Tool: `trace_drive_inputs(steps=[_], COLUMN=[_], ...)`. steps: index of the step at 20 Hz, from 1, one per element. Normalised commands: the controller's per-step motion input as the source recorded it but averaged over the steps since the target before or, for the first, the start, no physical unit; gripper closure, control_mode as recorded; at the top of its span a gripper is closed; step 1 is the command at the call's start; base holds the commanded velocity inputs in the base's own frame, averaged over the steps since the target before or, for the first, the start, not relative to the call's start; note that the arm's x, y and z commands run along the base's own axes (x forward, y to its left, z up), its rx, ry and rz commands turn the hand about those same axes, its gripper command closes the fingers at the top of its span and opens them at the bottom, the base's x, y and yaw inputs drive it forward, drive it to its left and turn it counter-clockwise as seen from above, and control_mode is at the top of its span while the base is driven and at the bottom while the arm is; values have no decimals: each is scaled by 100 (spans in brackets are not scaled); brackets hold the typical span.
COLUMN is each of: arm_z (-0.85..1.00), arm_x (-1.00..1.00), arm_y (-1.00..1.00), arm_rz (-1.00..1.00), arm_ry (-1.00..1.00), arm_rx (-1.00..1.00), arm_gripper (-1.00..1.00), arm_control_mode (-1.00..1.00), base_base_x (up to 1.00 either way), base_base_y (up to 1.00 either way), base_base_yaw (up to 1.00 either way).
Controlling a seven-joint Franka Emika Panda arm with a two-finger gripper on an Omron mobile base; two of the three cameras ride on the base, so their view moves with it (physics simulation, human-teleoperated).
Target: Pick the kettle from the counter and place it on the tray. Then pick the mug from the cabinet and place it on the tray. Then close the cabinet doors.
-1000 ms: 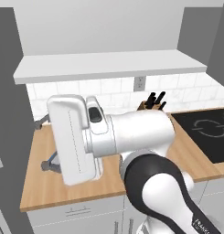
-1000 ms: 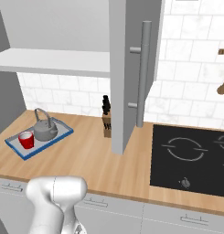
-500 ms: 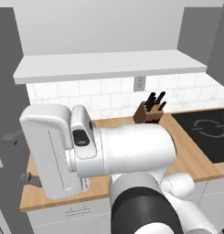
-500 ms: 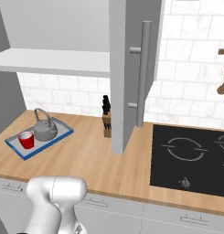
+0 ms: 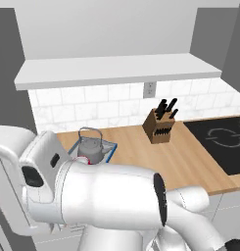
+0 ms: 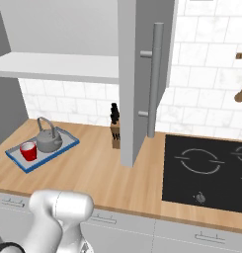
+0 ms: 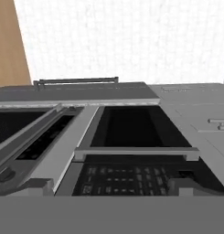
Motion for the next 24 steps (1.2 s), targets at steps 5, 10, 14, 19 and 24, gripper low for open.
trace_drive_inputs(steps=[5, 10, 14, 19, 24], arm_z=[0, -2, -9, -17, -25], arm_x=[17, 35, 47, 53, 49], arm_y=[52, 38, 25, 20, 20], arm_rz=[-19, -17, -18, -17, -13], arm_ry=[0, -1, 0, 0, 0], arm_rx=[-8, -8, -12, -13, -11], arm_gripper=[-100, -100, -100, -100, -100], arm_control_mode=[-100, -100, -100, -100, -100], base_base_x=[0, 0, 0, 0, 0], base_base_y=[0, 0, 0, 0, 0], base_base_yaw=[0, 0, 0, 0, 0])
